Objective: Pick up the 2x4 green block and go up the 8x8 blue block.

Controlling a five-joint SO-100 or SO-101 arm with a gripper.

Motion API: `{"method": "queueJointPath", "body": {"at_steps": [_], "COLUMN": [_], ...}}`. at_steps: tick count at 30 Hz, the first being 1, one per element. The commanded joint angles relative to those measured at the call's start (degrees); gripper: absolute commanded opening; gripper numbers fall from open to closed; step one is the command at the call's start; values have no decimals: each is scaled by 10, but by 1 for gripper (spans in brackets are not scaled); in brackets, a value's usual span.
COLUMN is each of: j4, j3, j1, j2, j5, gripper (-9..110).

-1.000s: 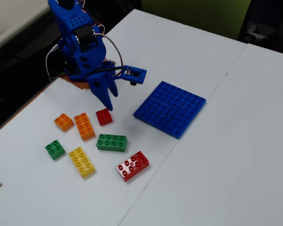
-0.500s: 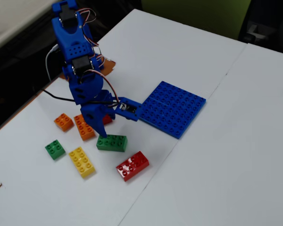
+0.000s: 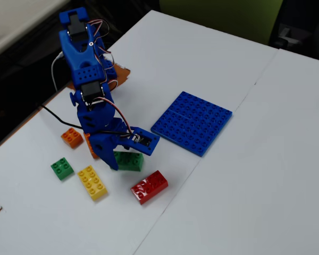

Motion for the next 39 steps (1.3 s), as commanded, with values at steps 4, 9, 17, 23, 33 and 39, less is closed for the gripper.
{"method": "queueJointPath", "body": {"at_steps": [4, 9, 17, 23, 33, 39], "j4": [-25, -32, 12, 180, 215, 197], "j3": [-30, -30, -29, -30, -99, -148], "j1": [-13, -24, -36, -76, -265, -337], "j2": [-11, -19, 4, 130, 241, 220], "j5": [20, 51, 135, 300, 648, 581], "gripper": [27, 12, 3, 3, 3, 2]}}
